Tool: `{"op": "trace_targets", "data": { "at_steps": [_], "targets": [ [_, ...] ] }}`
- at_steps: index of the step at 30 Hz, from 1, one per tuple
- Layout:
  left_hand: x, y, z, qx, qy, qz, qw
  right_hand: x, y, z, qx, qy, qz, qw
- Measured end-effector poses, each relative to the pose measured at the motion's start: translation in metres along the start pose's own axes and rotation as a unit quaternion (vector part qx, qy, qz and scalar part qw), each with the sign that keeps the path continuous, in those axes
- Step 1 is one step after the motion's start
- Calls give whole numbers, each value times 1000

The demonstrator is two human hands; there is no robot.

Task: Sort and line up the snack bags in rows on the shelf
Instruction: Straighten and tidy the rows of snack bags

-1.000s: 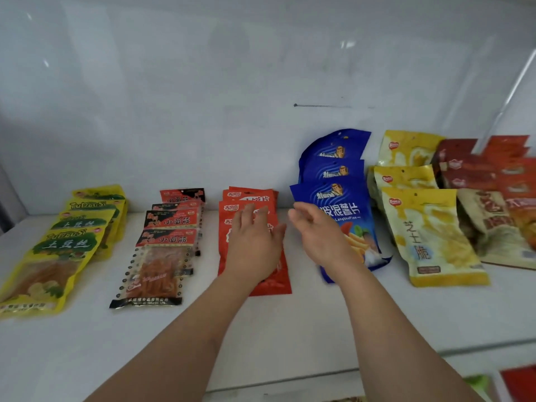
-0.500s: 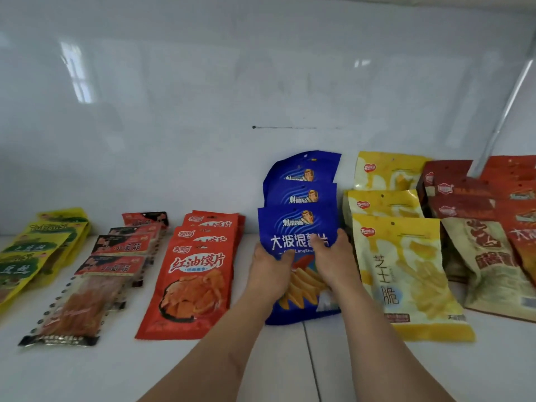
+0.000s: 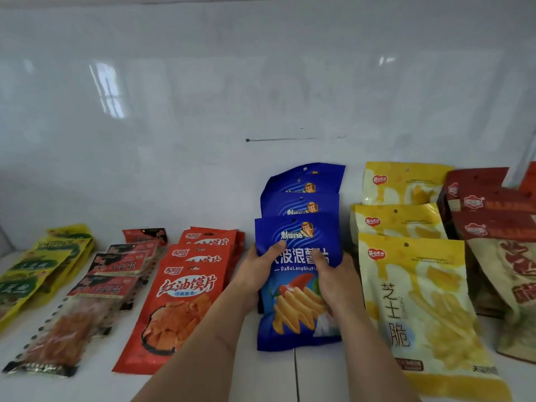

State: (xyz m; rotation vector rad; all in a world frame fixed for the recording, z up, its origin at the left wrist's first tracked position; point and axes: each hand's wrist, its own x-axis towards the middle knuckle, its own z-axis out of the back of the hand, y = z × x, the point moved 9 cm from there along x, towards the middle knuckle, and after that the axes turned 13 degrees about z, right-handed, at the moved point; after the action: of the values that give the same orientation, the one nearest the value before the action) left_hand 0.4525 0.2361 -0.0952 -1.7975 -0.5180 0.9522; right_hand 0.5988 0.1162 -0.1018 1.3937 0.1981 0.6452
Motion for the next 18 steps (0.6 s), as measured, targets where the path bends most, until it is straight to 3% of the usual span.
{"op": "trace_targets", "data": {
  "at_steps": [5,18],
  "targets": [
    [15,-2,-4,7,20,-6,1000,2,1,1,-14,-6,10,1000],
    [32,-11,0,12,-14,-36,999,4,0,-1,30,-3,3,1000]
  ]
}}
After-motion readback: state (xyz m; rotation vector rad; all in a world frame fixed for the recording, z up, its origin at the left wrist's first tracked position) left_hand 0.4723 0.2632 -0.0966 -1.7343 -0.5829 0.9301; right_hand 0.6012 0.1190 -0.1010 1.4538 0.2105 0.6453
